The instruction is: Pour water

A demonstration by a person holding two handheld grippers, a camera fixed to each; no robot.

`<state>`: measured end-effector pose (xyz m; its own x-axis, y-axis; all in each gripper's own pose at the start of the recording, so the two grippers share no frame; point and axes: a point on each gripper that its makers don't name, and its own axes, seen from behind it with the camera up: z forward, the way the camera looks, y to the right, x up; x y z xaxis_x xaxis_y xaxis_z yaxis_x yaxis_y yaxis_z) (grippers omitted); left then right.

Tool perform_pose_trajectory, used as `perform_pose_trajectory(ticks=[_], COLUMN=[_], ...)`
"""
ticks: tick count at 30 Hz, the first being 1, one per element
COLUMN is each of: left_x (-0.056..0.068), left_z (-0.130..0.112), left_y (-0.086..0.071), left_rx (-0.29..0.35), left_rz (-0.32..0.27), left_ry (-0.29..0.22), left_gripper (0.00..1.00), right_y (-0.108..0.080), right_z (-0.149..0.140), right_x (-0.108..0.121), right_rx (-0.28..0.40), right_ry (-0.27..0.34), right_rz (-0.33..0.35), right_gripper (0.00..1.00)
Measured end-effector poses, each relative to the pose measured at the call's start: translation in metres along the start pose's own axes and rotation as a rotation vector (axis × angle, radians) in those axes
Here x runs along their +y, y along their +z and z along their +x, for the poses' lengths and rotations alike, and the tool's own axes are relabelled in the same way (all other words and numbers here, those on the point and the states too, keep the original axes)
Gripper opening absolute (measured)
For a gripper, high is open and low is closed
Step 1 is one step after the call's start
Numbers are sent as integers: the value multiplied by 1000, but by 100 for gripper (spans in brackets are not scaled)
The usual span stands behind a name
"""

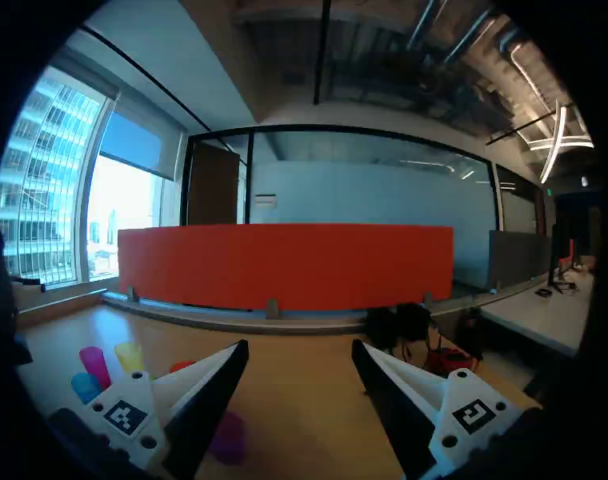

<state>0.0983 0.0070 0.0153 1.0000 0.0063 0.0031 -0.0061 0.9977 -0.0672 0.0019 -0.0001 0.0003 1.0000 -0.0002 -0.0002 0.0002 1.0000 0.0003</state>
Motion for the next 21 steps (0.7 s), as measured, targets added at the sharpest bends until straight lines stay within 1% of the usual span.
perform_pose_trajectory(ticks=[6, 9, 15, 21], left_x=[-8, -9, -7, -4], left_z=[31, 44, 68, 90], left_y=[6, 10, 16, 22], left_rx=[-2, -8, -13, -7], left_rz=[18, 16, -6, -27], left_ry=[28, 23, -6, -14], left_gripper=[98, 98, 98, 98], right_y=[5, 7, 12, 15], right_z=[33, 47, 69, 93], right_x=[-1, -1, -5, -8], right_rx=[3, 6, 3, 9], right_ry=[-9, -16, -16, -35], right_rz=[8, 16, 34, 47], right_gripper=[100, 100, 100, 100])
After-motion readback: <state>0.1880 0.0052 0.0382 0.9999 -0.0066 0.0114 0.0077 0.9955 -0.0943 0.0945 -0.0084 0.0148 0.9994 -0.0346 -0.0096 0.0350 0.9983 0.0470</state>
